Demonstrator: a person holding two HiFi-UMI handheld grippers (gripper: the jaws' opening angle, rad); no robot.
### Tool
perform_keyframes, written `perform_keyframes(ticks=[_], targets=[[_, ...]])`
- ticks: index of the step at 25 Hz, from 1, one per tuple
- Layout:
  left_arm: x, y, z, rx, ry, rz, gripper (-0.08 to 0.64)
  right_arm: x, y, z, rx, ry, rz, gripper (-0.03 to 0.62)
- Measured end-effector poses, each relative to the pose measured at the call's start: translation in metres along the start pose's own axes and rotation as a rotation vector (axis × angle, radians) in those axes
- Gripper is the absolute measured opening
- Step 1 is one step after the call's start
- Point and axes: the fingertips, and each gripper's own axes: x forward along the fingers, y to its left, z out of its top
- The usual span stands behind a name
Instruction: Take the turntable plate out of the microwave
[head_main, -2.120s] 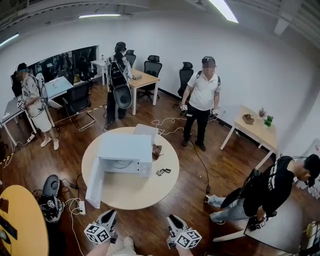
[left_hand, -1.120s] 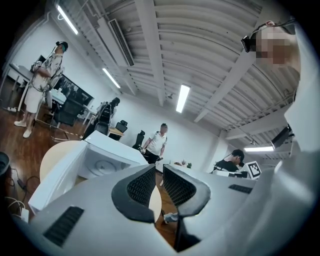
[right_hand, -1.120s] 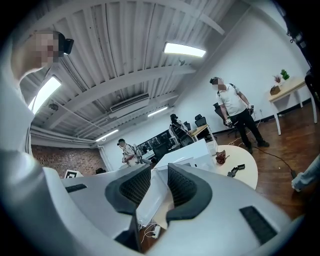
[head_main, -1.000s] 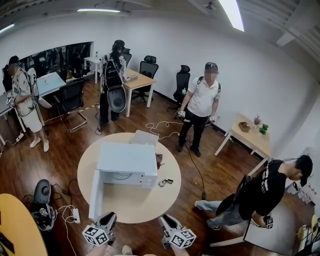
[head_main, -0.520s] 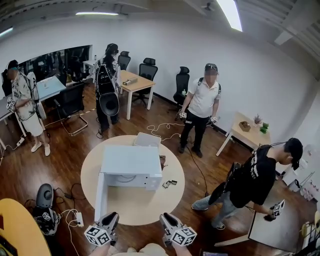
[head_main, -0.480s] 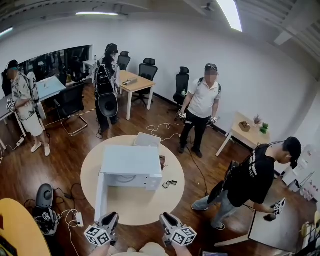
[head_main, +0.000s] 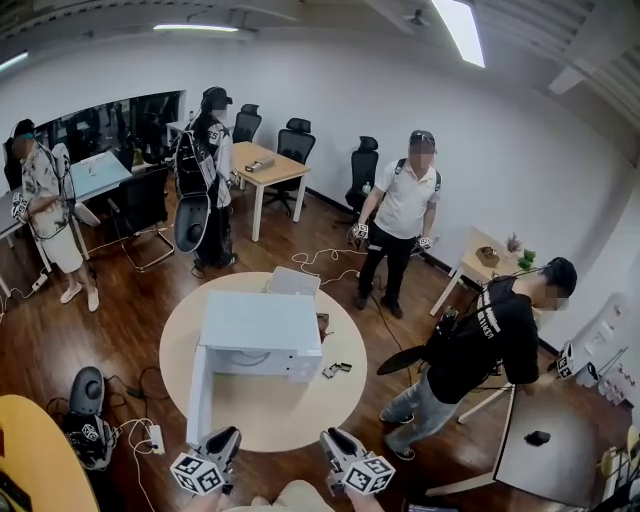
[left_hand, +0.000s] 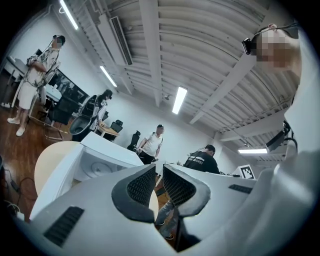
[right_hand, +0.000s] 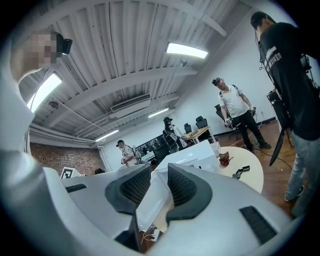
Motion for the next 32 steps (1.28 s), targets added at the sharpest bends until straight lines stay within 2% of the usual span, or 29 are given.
perform_keyframes(ticks=[3,8,14,18,23,32], targets=[[-0.002,-0.004,-0.001,0.029,0.016,-0.009,0.029,-0.005,-0.007,0.001,0.012,-0.006,-0.019,0.1],[-0.015,0.008,-0.006,0.006,0.02,0.017,0.029,-0.002,0.007,-0.008,0.025,-0.006,0.0,0.1],[-0.022,0.0,-0.008,0.013,0.021,0.013,0.029,-0.007,0.01,-0.011,0.032,-0.006,0.0,0.1],[-0.021,0.001,-0.012,-0.009,0.023,0.029,0.029,-0.009,0.013,-0.013,0.021,0.002,0.011,0.1],[-0.009,-0.005,-0.015,-0.001,0.026,-0.007,0.029,-0.016,0.004,-0.005,0.021,-0.006,-0.013,0.1],[0.003,-0.005,-0.012,0.006,0.031,-0.013,0.029,-0.014,-0.011,-0.001,0.022,-0.011,-0.032,0.1]])
